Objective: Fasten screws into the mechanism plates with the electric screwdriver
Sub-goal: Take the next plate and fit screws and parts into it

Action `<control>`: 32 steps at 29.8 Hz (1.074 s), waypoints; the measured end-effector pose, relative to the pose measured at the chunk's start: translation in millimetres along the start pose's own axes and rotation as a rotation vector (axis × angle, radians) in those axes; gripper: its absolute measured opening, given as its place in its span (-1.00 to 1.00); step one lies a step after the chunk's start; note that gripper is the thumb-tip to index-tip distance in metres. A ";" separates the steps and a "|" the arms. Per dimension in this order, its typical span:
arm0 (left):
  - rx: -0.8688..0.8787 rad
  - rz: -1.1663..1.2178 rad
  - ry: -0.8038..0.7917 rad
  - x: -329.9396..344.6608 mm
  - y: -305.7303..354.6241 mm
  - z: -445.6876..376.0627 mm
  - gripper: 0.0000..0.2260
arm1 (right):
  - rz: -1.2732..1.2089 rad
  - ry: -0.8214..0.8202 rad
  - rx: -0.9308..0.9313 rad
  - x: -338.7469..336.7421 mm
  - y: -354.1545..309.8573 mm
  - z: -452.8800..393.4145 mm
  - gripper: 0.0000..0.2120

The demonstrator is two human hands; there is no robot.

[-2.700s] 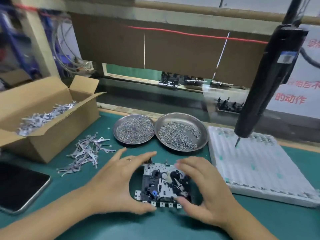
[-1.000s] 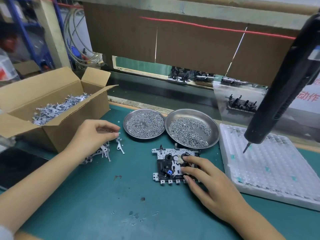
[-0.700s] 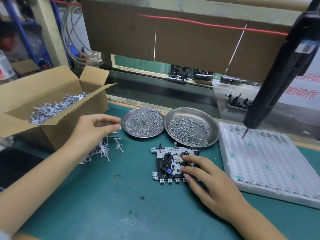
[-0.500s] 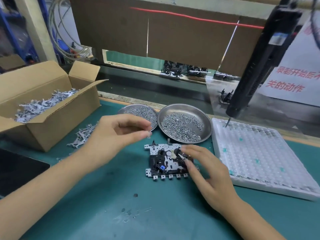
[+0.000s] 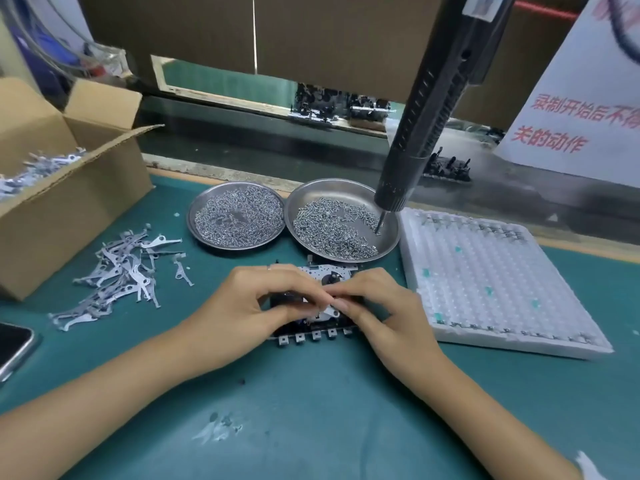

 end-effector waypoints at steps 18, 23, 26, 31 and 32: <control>-0.221 -0.304 0.260 -4.7 -8.9 15.1 -0.79 | 0.126 0.122 0.029 -1.4 5.8 -0.2 -0.88; -0.239 -0.275 0.254 -6.2 -11.0 14.4 -0.91 | 0.124 0.091 -0.026 1.6 -1.7 2.1 -0.87; -0.257 -0.247 0.237 -4.9 -15.0 14.4 -0.90 | 0.130 0.075 -0.028 3.9 -2.3 3.9 -0.85; -0.275 -0.149 0.228 -4.4 -21.2 15.3 -0.84 | 0.149 0.056 -0.044 4.8 -4.9 3.8 -0.84; -0.280 -0.125 0.225 -3.8 -22.4 15.4 -0.84 | 0.157 0.054 -0.047 5.1 -5.6 4.2 -0.84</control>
Point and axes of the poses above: each hand's wrist, its own z-axis away from the middle knuckle, its own x-axis out of the palm, y = z × x, the point moved 8 cm from there along -z, towards the middle knuckle, and after that the axes turned 6 degrees about -y, right-handed, at the moved point
